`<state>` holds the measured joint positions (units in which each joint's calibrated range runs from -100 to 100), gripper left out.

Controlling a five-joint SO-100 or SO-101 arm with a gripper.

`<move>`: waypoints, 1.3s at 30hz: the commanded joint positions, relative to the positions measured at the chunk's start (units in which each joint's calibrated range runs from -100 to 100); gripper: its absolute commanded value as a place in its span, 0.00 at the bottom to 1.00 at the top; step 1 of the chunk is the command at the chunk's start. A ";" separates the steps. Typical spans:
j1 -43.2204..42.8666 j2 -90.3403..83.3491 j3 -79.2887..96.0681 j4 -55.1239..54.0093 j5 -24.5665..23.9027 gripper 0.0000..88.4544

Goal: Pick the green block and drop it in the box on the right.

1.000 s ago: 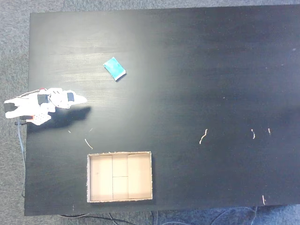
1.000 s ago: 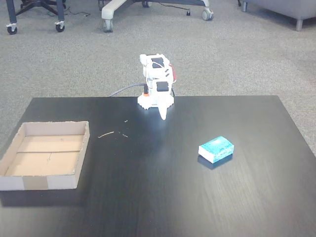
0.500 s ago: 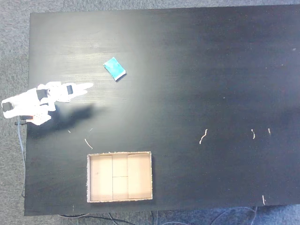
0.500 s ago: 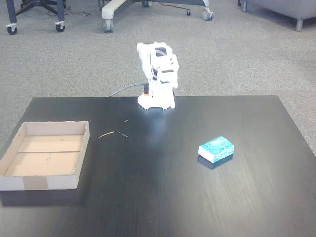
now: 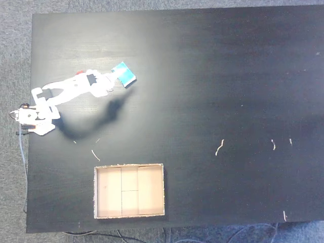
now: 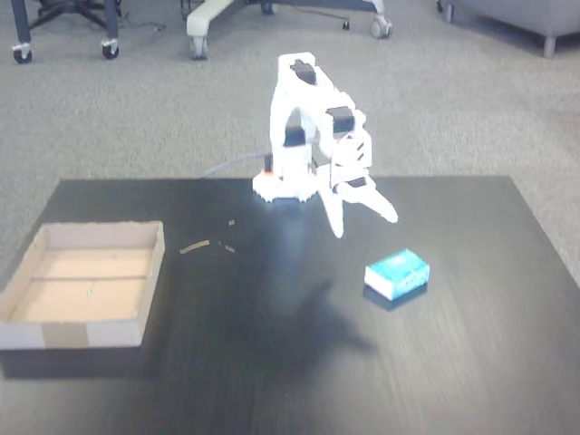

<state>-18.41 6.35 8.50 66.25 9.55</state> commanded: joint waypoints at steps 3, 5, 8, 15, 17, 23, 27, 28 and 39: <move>-2.05 16.60 -20.74 2.37 -0.73 0.75; -2.97 23.20 -28.08 4.27 -0.88 0.75; -3.96 29.98 -37.33 6.17 -0.88 0.71; -6.26 39.04 -49.30 9.55 0.15 0.42; -6.11 39.04 -49.12 9.72 0.10 0.34; -4.65 35.56 -45.58 10.13 -0.34 0.27; 4.16 11.60 -31.62 7.33 -0.24 0.27; 8.68 2.12 -26.90 5.67 0.39 0.27; 59.87 -14.31 -1.88 -34.79 7.96 0.27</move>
<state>36.98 -20.55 13.22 36.13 16.58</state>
